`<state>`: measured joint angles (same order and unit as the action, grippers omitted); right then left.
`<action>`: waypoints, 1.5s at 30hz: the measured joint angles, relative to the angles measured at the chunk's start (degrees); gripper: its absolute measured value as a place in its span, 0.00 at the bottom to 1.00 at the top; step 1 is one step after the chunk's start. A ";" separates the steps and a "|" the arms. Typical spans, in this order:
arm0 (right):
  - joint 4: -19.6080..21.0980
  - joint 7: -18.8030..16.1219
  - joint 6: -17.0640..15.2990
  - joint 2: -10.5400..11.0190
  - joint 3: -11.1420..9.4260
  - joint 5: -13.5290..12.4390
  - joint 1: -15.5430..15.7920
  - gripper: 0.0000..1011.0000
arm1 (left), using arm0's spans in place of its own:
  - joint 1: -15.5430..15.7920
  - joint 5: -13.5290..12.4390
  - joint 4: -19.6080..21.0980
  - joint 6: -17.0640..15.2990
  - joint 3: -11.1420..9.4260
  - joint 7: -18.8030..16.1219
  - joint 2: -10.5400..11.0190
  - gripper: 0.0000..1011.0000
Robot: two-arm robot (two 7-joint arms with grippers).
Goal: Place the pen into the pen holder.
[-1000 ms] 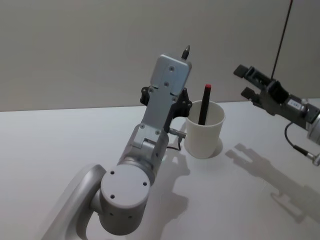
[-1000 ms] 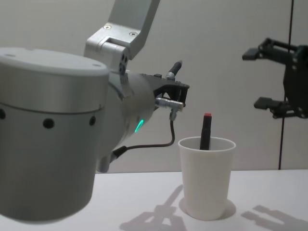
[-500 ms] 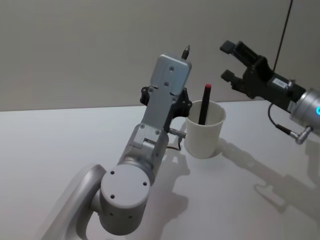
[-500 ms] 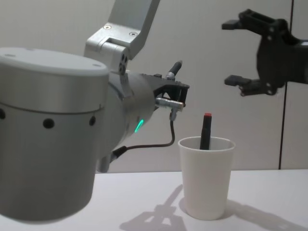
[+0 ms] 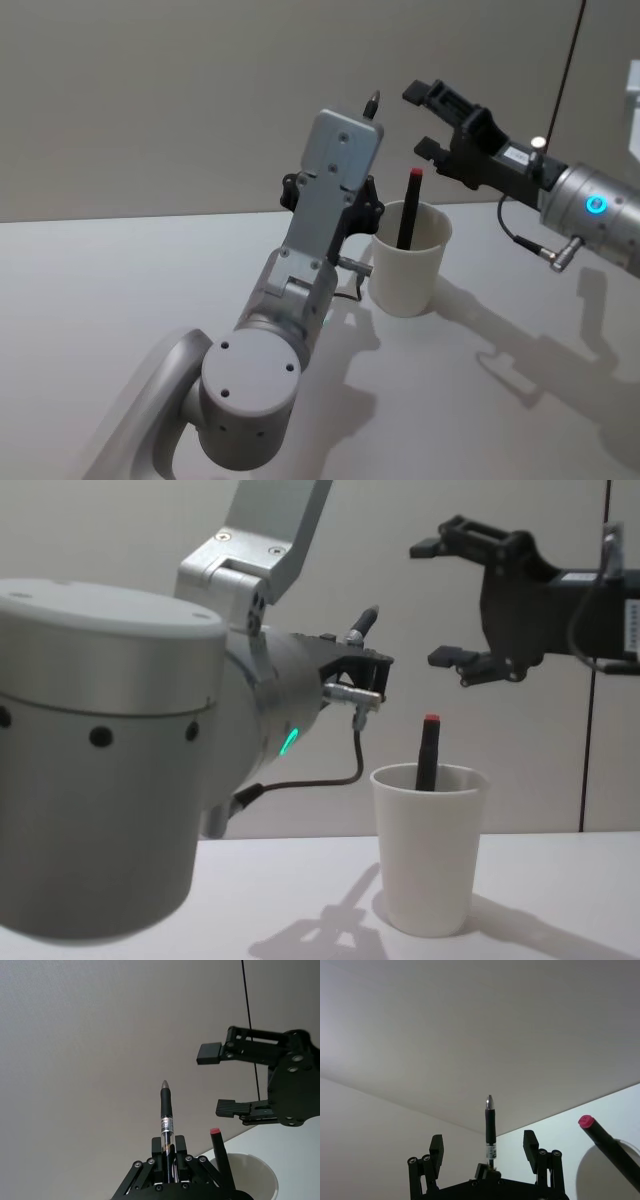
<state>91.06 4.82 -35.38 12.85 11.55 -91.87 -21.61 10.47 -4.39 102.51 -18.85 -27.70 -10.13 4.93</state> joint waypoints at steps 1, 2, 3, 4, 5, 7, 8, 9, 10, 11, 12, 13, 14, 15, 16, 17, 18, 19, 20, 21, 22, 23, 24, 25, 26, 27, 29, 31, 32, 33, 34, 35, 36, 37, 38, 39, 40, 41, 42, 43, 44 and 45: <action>-0.21 0.16 0.10 -0.11 0.22 0.43 -0.24 0.99 | 0.00 0.00 0.00 0.00 0.00 0.00 0.00 0.15; -0.54 0.48 0.39 -0.28 0.57 1.45 -0.60 0.99 | 0.00 0.00 0.00 0.00 0.00 0.00 0.00 0.15; -0.71 0.60 0.51 -0.39 0.76 1.82 -0.79 0.99 | 0.00 0.00 0.00 0.00 0.00 0.00 0.00 0.15; -0.86 0.69 0.58 -0.49 0.92 2.06 -0.96 0.99 | 0.00 0.00 0.00 0.00 0.00 0.00 0.00 0.15; -1.23 0.91 0.84 -0.74 1.33 2.86 -1.37 0.99 | 0.00 0.00 0.00 0.00 0.00 0.00 0.00 0.15; -1.59 1.07 1.07 -0.98 1.69 3.51 -1.73 0.99 | 0.00 0.00 0.00 0.00 0.00 0.00 0.00 0.15; -1.78 1.17 1.21 -1.12 1.86 3.87 -1.91 0.99 | 0.00 0.00 0.00 0.00 0.00 0.00 0.00 0.15; -2.26 1.30 1.43 -1.43 2.27 4.37 -2.33 0.99 | 0.00 0.00 0.00 0.00 0.00 0.00 0.00 0.15; -2.48 1.35 1.51 -1.57 2.42 4.60 -2.52 0.99 | 0.00 0.00 0.00 0.00 0.00 0.00 0.00 0.15; -2.71 1.41 1.61 -1.72 2.58 4.81 -2.70 0.99 | 0.00 0.00 0.00 0.00 0.00 0.00 0.00 0.15; -3.15 1.49 1.82 -1.98 2.89 5.22 -3.07 0.99 | 0.00 0.00 0.00 0.00 0.00 0.00 0.00 0.15; -3.40 1.52 1.90 -2.15 3.08 5.36 -3.29 0.99 | 0.00 0.00 0.00 0.00 0.00 0.00 0.00 0.15; -3.79 1.57 2.04 -2.40 3.36 5.56 -3.64 0.99 | 0.00 0.00 0.00 0.00 0.00 0.00 0.00 0.15; -3.98 1.58 2.10 -2.53 3.50 5.63 -3.80 0.99 | 0.00 0.00 0.00 0.00 0.00 0.00 0.00 0.15; -4.15 1.59 2.15 -2.65 3.63 5.67 -3.96 0.99 | 0.00 0.00 0.00 0.00 0.00 0.00 0.00 0.15; -4.56 1.63 2.26 -2.93 3.94 5.77 -4.33 0.99 | 0.00 0.00 0.00 0.00 0.00 0.00 0.00 0.15; -4.56 1.63 2.26 -2.93 3.94 5.77 -4.33 0.99 | 0.00 0.00 0.00 0.00 0.00 0.00 0.00 0.15; -4.85 1.67 2.33 -3.13 4.15 5.81 -4.59 0.99 | 0.00 0.00 0.00 0.00 0.00 0.00 0.00 0.15; -5.09 1.69 2.36 -3.28 4.30 5.83 -4.79 0.99 | 0.00 0.00 0.00 0.00 0.00 0.00 0.00 0.15; -5.41 1.74 2.41 -3.48 4.54 5.88 -5.07 0.99 | 0.00 0.00 0.00 0.00 0.00 0.00 0.00 0.15; -5.54 1.76 2.44 -3.57 4.63 5.90 -5.19 0.99 | 0.00 0.00 0.00 0.00 0.00 0.00 0.00 0.15; -5.67 1.77 2.47 -3.65 4.72 5.91 -5.31 0.99 | 0.00 0.00 0.00 0.00 0.00 0.00 0.00 0.15; -5.96 1.83 2.50 -3.82 4.96 5.94 -5.55 0.99 | 0.00 0.00 0.00 0.00 0.00 0.00 0.00 0.15; -5.96 1.83 2.50 -3.82 4.96 5.94 -5.55 0.99 | 0.00 0.00 0.00 0.00 0.00 0.00 0.00 0.15; -6.19 1.89 2.54 -3.95 5.19 5.96 -5.75 0.99 | 0.00 0.00 0.00 0.00 0.00 0.00 0.00 0.15; -6.28 1.90 2.55 -3.99 5.25 5.97 -5.80 0.99 | 0.00 0.00 0.00 0.00 0.00 0.00 0.00 0.15; -6.61 1.98 2.64 -4.11 5.53 5.98 -6.02 0.99 | 0.00 0.00 0.00 0.00 0.00 0.00 0.00 0.15; -6.90 2.07 2.77 -4.18 5.79 5.99 -6.22 0.99 | 0.00 0.00 0.00 0.00 0.00 0.00 0.00 0.15; -6.99 2.12 2.82 -4.21 5.86 5.99 -6.27 0.99 | 0.00 0.00 0.00 0.00 0.00 0.00 0.00 0.15; -7.06 2.14 2.84 -4.22 5.94 5.99 -6.31 0.99 | 0.00 0.00 0.00 0.00 0.00 0.00 0.00 0.15; -7.13 2.17 2.91 -4.25 6.00 5.99 -6.34 0.99 | 0.00 0.00 0.00 0.00 0.00 0.00 0.00 0.15; -7.31 2.21 3.01 -4.28 6.17 5.98 -6.42 0.99 | 0.00 0.00 0.00 0.00 0.00 0.00 0.00 0.15; -7.44 2.24 3.11 -4.30 6.28 5.92 -6.48 0.99 | 0.00 0.00 0.00 0.00 0.00 0.00 0.00 0.15; -7.49 2.25 3.16 -4.30 6.35 5.86 -6.50 0.99 | 0.00 0.00 0.00 0.00 0.00 0.00 0.00 0.15; -7.55 2.25 3.18 -4.31 6.44 5.80 -6.53 0.99 | 0.00 0.00 0.00 0.00 0.00 0.00 0.00 0.15; -7.62 2.25 3.24 -4.32 6.55 5.66 -6.57 0.99 | 0.00 0.00 0.00 0.00 0.00 0.00 0.00 0.15; -7.64 2.25 3.29 -4.32 6.61 5.54 -6.59 0.99 | 0.00 0.00 0.00 0.00 0.00 0.00 0.00 0.15; -7.67 2.25 3.31 -4.32 6.68 5.47 -6.60 0.99 | 0.00 0.00 0.00 0.00 0.00 0.00 0.00 0.15; -7.70 2.26 3.33 -4.32 6.73 5.38 -6.60 0.99 | 0.00 0.00 0.00 0.00 0.00 0.00 0.00 0.15; -7.71 2.25 3.38 -4.32 6.79 5.29 -6.60 0.99 | 0.00 0.00 0.00 0.00 0.00 0.00 0.01 0.15; -7.73 2.25 3.41 -4.32 6.85 5.20 -6.61 0.99 | 0.00 0.00 0.00 0.00 0.00 0.00 0.00 0.15; -7.75 2.24 3.47 -4.32 6.93 5.04 -6.61 0.99 | 0.00 0.00 0.00 0.00 0.00 0.00 0.00 0.15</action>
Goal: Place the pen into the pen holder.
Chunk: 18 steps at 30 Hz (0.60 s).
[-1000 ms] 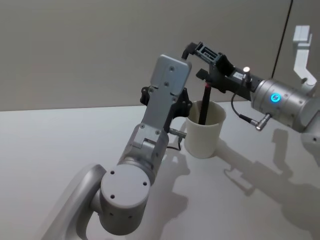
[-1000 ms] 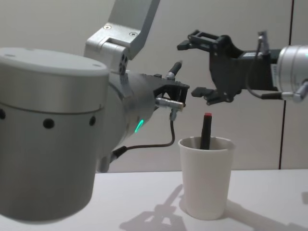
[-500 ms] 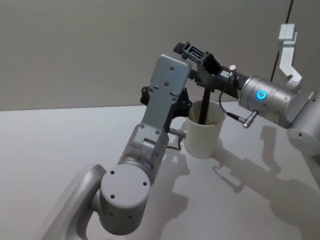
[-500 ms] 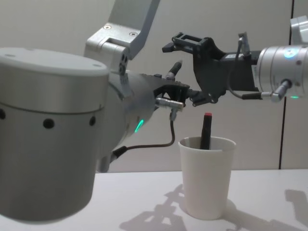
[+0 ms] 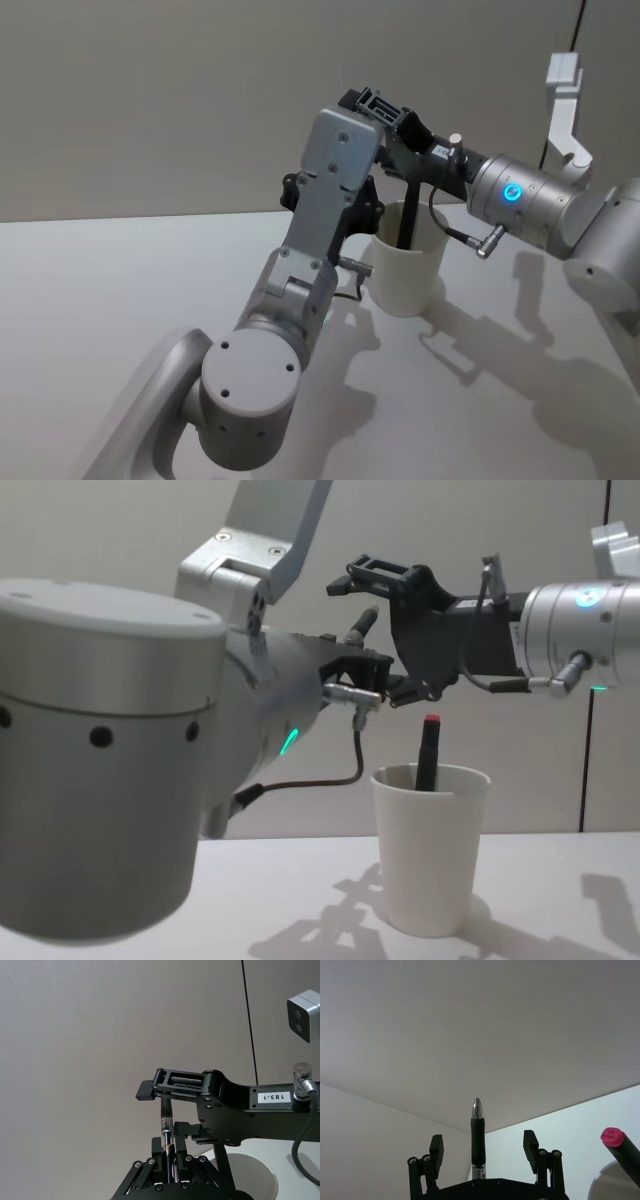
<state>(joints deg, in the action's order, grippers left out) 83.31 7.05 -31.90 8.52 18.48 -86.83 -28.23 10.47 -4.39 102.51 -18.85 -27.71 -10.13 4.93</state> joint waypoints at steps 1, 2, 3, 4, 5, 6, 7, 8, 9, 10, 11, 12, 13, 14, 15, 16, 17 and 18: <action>-0.01 -0.01 0.03 0.00 0.04 -0.06 0.00 0.99 | 0.00 0.00 0.00 0.00 0.00 0.00 0.00 0.15; -0.02 -0.02 0.07 0.00 0.10 -0.15 -0.01 0.99 | 0.00 0.00 0.00 0.00 0.00 0.00 0.00 0.15; -0.04 -0.03 0.11 0.01 0.17 -0.25 -0.01 0.99 | 0.00 0.00 0.00 0.00 0.00 0.00 0.00 0.15; -0.05 -0.04 0.14 0.01 0.24 -0.37 -0.02 0.99 | 0.00 0.00 0.00 0.00 0.00 0.00 0.00 0.15; -0.05 -0.04 0.14 0.01 0.24 -0.37 -0.02 0.97 | 0.00 0.00 0.00 0.00 0.00 0.00 0.00 0.15; -0.07 -0.04 0.17 0.02 0.31 -0.44 -0.02 0.94 | 0.00 0.00 0.00 0.00 0.00 0.00 0.00 0.15; -0.08 -0.04 0.18 0.02 0.34 -0.48 -0.03 0.93 | 0.00 0.00 0.00 0.00 0.00 0.00 0.00 0.15; -0.09 -0.05 0.20 0.03 0.38 -0.55 -0.04 0.90 | 0.00 0.00 0.00 0.00 0.00 0.00 0.00 0.15; -0.10 -0.06 0.22 0.03 0.41 -0.59 -0.04 0.87 | 0.00 0.00 0.00 0.00 0.00 0.00 0.00 0.15; -0.10 -0.06 0.23 0.03 0.43 -0.63 -0.04 0.85 | 0.00 0.00 0.00 0.00 0.00 0.00 0.00 0.15; -0.10 -0.07 0.24 0.04 0.45 -0.66 -0.05 0.84 | 0.00 0.00 0.00 0.00 0.00 0.00 0.00 0.15; -0.11 -0.07 0.26 0.04 0.49 -0.71 -0.05 0.83 | 0.00 0.00 0.00 0.00 0.00 0.00 0.00 0.15; -0.12 -0.08 0.27 0.04 0.51 -0.74 -0.06 0.77 | 0.00 0.00 0.00 0.00 0.00 0.00 0.00 0.15; -0.12 -0.08 0.28 0.05 0.53 -0.77 -0.06 0.75 | 0.00 0.00 0.00 0.00 0.00 0.00 0.00 0.15; -0.13 -0.09 0.30 0.05 0.56 -0.81 -0.06 0.71 | 0.00 0.00 0.00 0.00 0.00 0.00 0.00 0.15; -0.14 -0.09 0.30 0.06 0.57 -0.83 -0.06 0.67 | 0.00 0.00 0.00 0.00 0.00 0.00 0.00 0.15; -0.15 -0.10 0.31 0.06 0.58 -0.85 -0.07 0.65 | 0.00 0.00 0.00 0.00 0.00 0.00 0.00 0.15; -0.15 -0.10 0.32 0.06 0.59 -0.86 -0.08 0.64 | 0.00 0.00 0.00 0.00 0.00 0.00 0.00 0.15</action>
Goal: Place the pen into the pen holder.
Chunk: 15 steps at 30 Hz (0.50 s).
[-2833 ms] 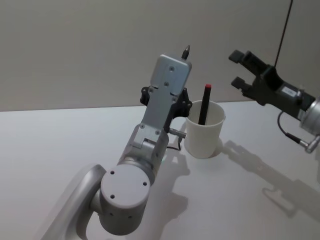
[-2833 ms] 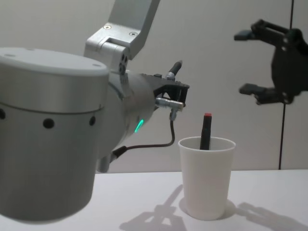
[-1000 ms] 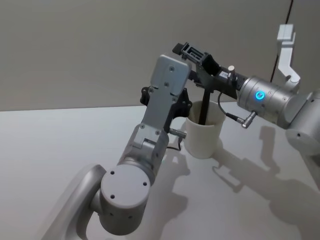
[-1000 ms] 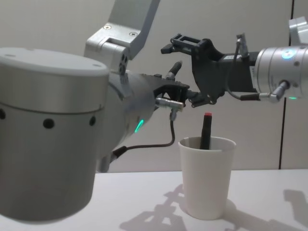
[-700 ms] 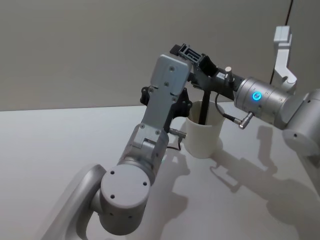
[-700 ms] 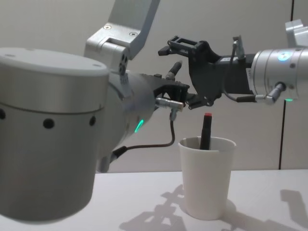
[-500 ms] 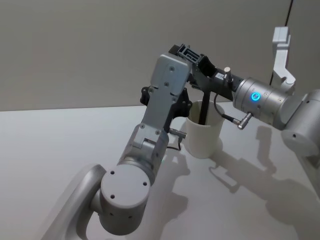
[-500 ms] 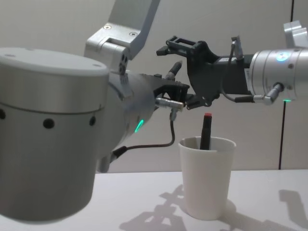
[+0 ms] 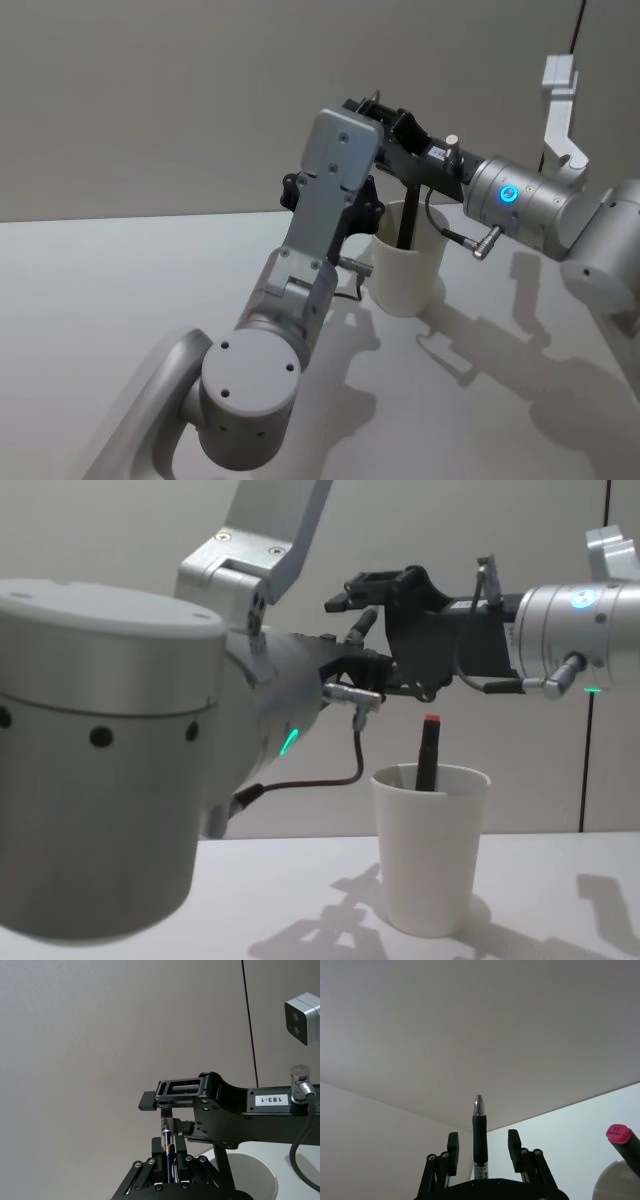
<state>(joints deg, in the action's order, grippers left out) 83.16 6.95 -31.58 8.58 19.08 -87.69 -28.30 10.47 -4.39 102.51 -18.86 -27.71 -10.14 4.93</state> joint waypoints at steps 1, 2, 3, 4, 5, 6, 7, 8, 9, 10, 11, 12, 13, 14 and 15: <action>-0.01 -0.01 0.01 0.00 0.02 -0.03 -0.01 0.57 | 0.00 0.00 0.00 0.00 0.00 0.00 0.00 0.15; -0.01 -0.01 0.01 0.00 0.03 -0.04 -0.01 0.56 | 0.00 0.00 0.00 0.00 0.00 0.00 0.00 0.15; -0.02 -0.02 0.02 0.00 0.03 -0.05 -0.01 0.53 | 0.00 0.00 0.00 0.00 0.00 0.00 0.00 0.15; -0.02 -0.03 0.03 0.00 0.05 -0.08 -0.01 0.47 | 0.00 0.00 0.00 0.00 0.00 0.00 0.00 0.15; -0.03 -0.03 0.03 0.00 0.05 -0.09 -0.01 0.45 | 0.00 0.00 0.00 0.00 0.00 0.00 0.00 0.15; -0.03 -0.03 0.03 0.00 0.06 -0.11 -0.01 0.44 | 0.00 0.00 0.00 0.00 0.00 0.00 0.00 0.15; -0.03 -0.04 0.05 0.00 0.07 -0.14 -0.01 0.39 | 0.00 0.00 0.00 0.00 0.00 0.00 0.00 0.15; -0.03 -0.04 0.05 0.00 0.08 -0.14 -0.01 0.37 | 0.00 0.00 0.00 0.00 0.00 0.00 0.00 0.15; -0.03 -0.04 0.05 0.00 0.08 -0.15 -0.01 0.33 | 0.00 0.00 0.00 0.00 0.00 0.00 0.00 0.15; -0.03 -0.04 0.06 0.00 0.09 -0.17 -0.01 0.30 | 0.00 0.00 0.00 0.00 0.00 0.00 0.00 0.15; -0.03 -0.04 0.07 0.00 0.10 -0.17 -0.01 0.27 | 0.00 0.00 0.00 0.00 0.00 0.00 0.00 0.15; -0.03 -0.04 0.07 0.00 0.11 -0.18 -0.01 0.24 | 0.00 0.00 0.00 0.00 0.00 0.00 0.00 0.15; -0.03 -0.05 0.08 0.00 0.11 -0.19 -0.01 0.21 | 0.00 0.00 0.00 0.00 -0.01 0.00 0.00 0.15; -0.03 -0.05 0.09 0.00 0.12 -0.20 -0.01 0.17 | 0.00 0.00 0.00 0.00 0.00 0.00 0.00 0.15; -0.02 -0.06 0.09 -0.02 0.13 -0.24 -0.02 0.16 | 0.00 0.00 0.00 -0.01 0.00 0.00 0.00 0.15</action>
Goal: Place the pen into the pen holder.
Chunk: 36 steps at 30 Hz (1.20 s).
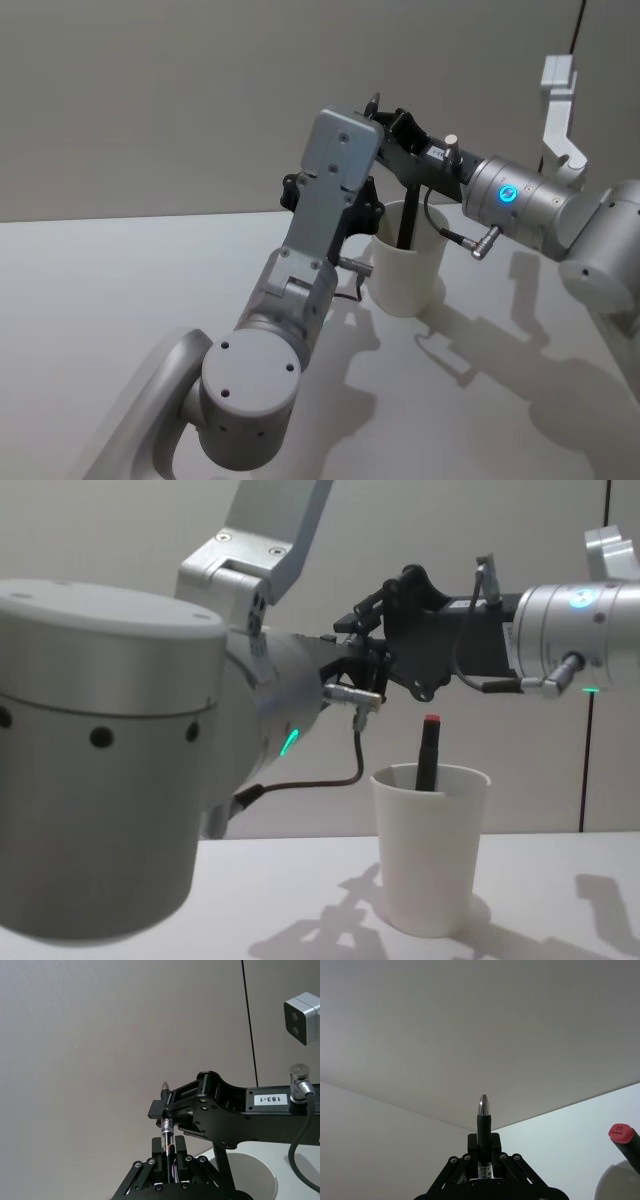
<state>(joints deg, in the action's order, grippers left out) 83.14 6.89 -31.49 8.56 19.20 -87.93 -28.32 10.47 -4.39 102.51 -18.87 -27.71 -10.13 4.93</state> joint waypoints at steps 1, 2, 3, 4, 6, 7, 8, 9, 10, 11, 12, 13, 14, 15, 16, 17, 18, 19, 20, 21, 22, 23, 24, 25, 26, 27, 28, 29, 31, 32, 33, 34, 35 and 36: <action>0.00 -0.01 0.01 0.00 0.01 -0.02 0.00 0.13 | 0.00 0.00 0.00 -0.01 0.00 0.00 0.00 0.15; 0.00 -0.01 0.00 0.00 0.01 -0.02 0.00 0.13 | 0.00 0.00 0.00 -0.02 0.00 0.00 0.00 0.15; 0.00 -0.01 0.01 0.01 0.02 -0.02 0.00 0.13 | 0.00 0.00 0.00 -0.02 0.00 0.00 0.00 0.15; 0.00 -0.01 0.01 0.01 0.03 -0.03 0.00 0.13 | 0.00 0.00 0.00 -0.02 0.00 0.00 0.00 0.15; 0.00 -0.01 0.01 0.02 0.03 -0.03 0.00 0.13 | 0.00 0.00 0.00 -0.02 0.00 0.00 0.00 0.15; 0.00 -0.01 0.01 0.02 0.04 -0.03 0.00 0.13 | 0.00 0.00 0.00 -0.02 0.00 0.00 0.00 0.15; 0.00 -0.01 0.01 0.02 0.04 -0.03 0.00 0.13 | 0.00 0.00 0.00 -0.02 0.00 0.00 0.00 0.15; 0.00 -0.01 0.01 0.02 0.04 -0.03 0.00 0.13 | 0.00 0.00 0.00 -0.02 0.00 0.00 0.00 0.15; 0.00 -0.01 0.01 0.02 0.04 -0.03 0.00 0.13 | 0.00 0.00 0.00 -0.02 0.00 0.00 0.00 0.15; 0.00 -0.01 0.01 0.02 0.04 -0.03 0.00 0.13 | 0.00 0.00 0.00 -0.02 0.00 0.00 0.00 0.15; 0.00 -0.01 0.01 0.02 0.04 -0.03 0.00 0.13 | 0.00 0.00 0.00 -0.02 0.00 0.00 0.00 0.15; 0.00 -0.01 0.01 0.02 0.04 -0.03 0.00 0.13 | 0.00 0.00 0.00 -0.02 0.00 0.00 0.00 0.15; 0.00 0.00 0.01 0.02 0.04 -0.03 0.00 0.13 | 0.00 0.00 0.00 -0.02 0.00 0.00 0.00 0.15; 0.00 0.00 0.01 0.02 0.04 -0.03 0.00 0.13 | 0.00 0.00 0.00 -0.02 0.00 0.00 0.00 0.15; 0.00 0.00 0.01 0.02 0.04 -0.03 0.00 0.13 | 0.00 0.00 0.00 -0.02 0.00 0.00 0.00 0.15; 0.00 0.00 0.01 0.02 0.04 -0.03 0.00 0.13 | 0.00 0.00 0.00 -0.02 0.00 0.00 0.00 0.15; 0.00 0.00 0.00 0.02 0.04 -0.03 0.01 0.13 | 0.00 0.00 0.00 -0.02 0.00 0.00 0.00 0.15; 0.00 0.00 0.00 0.02 0.04 -0.03 0.00 0.13 | 0.00 0.00 0.00 -0.02 0.00 0.00 0.00 0.15; 0.00 0.00 0.00 0.02 0.04 -0.03 0.01 0.13 | 0.00 0.00 0.00 -0.02 0.00 0.00 0.00 0.15; 0.00 0.01 0.00 0.02 0.04 -0.02 0.00 0.13 | 0.00 0.00 0.00 -0.01 0.00 0.00 0.00 0.16; -0.01 0.05 -0.02 0.04 0.05 0.01 0.01 0.13 | 0.00 0.00 0.01 0.03 0.00 0.00 0.00 0.18; -0.01 0.05 -0.03 0.05 0.04 0.02 0.01 0.13 | 0.00 0.00 0.01 0.03 0.01 0.00 0.00 0.18; -0.01 0.06 -0.03 0.05 0.04 0.02 0.02 0.13 | 0.00 0.00 0.01 0.03 0.01 0.00 0.00 0.24; -0.01 0.06 -0.02 0.05 0.04 0.02 0.01 0.13 | 0.00 0.00 0.01 0.04 0.01 0.00 0.00 0.28; -0.01 0.06 -0.03 0.04 0.04 0.02 0.01 0.13 | 0.00 0.00 0.01 0.04 0.01 0.00 0.00 0.28; -0.01 0.06 -0.03 0.04 0.04 0.02 0.01 0.13 | 0.00 0.00 0.01 0.04 0.01 0.00 0.00 0.33; -0.01 0.06 -0.03 0.04 0.04 0.02 0.01 0.13 | 0.01 0.00 0.01 0.04 0.01 0.00 0.00 0.37; -0.01 0.05 -0.03 0.03 0.04 0.02 0.01 0.13 | 0.01 0.00 0.01 0.04 0.01 0.00 0.00 0.39; -0.01 0.06 -0.02 0.03 0.03 0.02 0.01 0.13 | 0.01 0.00 0.01 0.04 0.01 0.00 0.00 0.45; -0.01 0.06 -0.03 0.02 0.03 0.02 0.01 0.13 | 0.00 0.00 0.01 0.04 0.00 0.00 0.00 0.49; -0.01 0.06 -0.03 0.02 0.03 0.02 0.01 0.13 | 0.00 0.00 0.01 0.04 0.00 0.00 0.00 0.51; -0.01 0.06 -0.03 0.02 0.03 0.02 0.01 0.13 | 0.01 0.00 0.01 0.04 0.00 0.00 0.00 0.55; -0.01 0.06 -0.02 0.02 0.03 0.02 0.01 0.13 | 0.00 0.00 0.01 0.04 0.00 0.00 0.00 0.57; -0.01 0.05 -0.01 0.02 0.03 0.02 0.01 0.13 | 0.00 0.00 0.01 0.04 0.00 0.00 0.00 0.60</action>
<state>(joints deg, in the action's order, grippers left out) 83.13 6.94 -31.51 8.58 19.24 -87.91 -28.31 10.48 -4.39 102.52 -18.83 -27.70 -10.13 4.94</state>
